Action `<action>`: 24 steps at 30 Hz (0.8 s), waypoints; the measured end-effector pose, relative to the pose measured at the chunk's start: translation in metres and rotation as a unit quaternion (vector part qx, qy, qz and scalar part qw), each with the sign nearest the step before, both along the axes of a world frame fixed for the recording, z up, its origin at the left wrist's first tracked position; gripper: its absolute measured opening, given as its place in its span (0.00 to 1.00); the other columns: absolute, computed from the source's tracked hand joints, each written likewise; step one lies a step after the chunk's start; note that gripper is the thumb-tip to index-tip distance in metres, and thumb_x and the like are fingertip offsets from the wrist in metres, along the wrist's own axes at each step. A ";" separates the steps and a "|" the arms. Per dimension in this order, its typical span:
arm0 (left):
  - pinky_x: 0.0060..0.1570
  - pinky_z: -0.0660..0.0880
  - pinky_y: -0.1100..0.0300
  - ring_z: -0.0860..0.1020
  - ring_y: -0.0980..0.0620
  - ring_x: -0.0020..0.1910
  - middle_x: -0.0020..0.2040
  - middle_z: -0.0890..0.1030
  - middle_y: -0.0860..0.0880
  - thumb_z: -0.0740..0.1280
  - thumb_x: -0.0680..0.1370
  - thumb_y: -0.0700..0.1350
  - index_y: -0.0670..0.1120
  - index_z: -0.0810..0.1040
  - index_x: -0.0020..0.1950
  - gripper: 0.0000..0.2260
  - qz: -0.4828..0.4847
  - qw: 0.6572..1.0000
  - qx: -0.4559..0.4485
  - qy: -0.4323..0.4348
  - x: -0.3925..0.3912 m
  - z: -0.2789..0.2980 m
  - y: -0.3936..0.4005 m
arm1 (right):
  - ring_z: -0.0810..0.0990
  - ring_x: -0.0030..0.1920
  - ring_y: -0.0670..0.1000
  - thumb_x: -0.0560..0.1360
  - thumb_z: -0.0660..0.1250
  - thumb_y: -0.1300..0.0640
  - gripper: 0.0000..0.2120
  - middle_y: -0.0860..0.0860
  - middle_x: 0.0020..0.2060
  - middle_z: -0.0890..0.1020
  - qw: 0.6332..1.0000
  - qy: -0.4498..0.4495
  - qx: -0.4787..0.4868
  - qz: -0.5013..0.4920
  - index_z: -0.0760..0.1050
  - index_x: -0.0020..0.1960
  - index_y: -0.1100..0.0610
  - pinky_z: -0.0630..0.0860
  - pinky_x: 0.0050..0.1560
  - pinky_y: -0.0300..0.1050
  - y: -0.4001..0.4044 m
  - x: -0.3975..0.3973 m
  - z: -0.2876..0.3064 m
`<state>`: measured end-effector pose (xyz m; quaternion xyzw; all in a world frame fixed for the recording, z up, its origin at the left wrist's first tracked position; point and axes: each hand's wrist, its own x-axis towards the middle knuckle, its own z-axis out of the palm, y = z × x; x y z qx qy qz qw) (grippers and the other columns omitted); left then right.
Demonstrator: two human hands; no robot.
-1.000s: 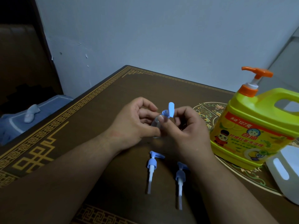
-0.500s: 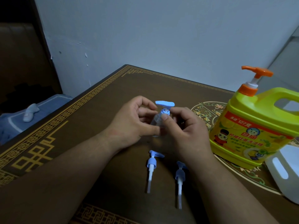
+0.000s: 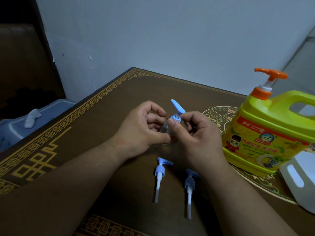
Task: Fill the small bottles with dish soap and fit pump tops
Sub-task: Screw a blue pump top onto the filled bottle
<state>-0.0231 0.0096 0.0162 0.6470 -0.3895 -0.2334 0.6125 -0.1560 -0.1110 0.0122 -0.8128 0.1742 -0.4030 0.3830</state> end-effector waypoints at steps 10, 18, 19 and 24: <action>0.48 0.86 0.52 0.88 0.47 0.47 0.47 0.88 0.44 0.80 0.66 0.27 0.40 0.74 0.58 0.25 -0.006 1.000 -0.004 0.019 -0.005 -0.001 -0.003 | 0.70 0.33 0.44 0.74 0.76 0.44 0.09 0.45 0.34 0.75 0.998 0.023 -0.024 -0.062 0.80 0.44 0.48 0.66 0.33 0.37 0.004 0.001 0.001; 0.51 0.86 0.51 0.88 0.43 0.51 0.48 0.89 0.43 0.80 0.67 0.27 0.37 0.74 0.61 0.26 -0.019 0.998 -0.003 0.062 -0.014 0.008 -0.001 | 0.68 0.28 0.42 0.74 0.77 0.47 0.10 0.41 0.26 0.71 0.997 0.040 0.045 -0.058 0.78 0.40 0.48 0.68 0.27 0.36 0.012 -0.003 0.013; 0.52 0.86 0.51 0.88 0.44 0.51 0.49 0.89 0.43 0.80 0.67 0.27 0.38 0.75 0.60 0.25 -0.020 0.998 -0.002 0.065 -0.016 0.010 0.001 | 0.69 0.27 0.42 0.74 0.77 0.48 0.10 0.42 0.26 0.71 0.996 0.044 0.049 -0.057 0.78 0.40 0.49 0.69 0.26 0.35 0.014 -0.007 0.017; 0.51 0.85 0.56 0.88 0.46 0.50 0.50 0.89 0.44 0.79 0.68 0.27 0.40 0.80 0.58 0.22 -0.054 0.997 -0.004 0.060 -0.039 0.025 0.005 | 0.74 0.28 0.42 0.75 0.75 0.47 0.11 0.44 0.29 0.77 0.993 0.088 -0.002 -0.084 0.75 0.39 0.47 0.71 0.27 0.37 0.027 -0.042 0.039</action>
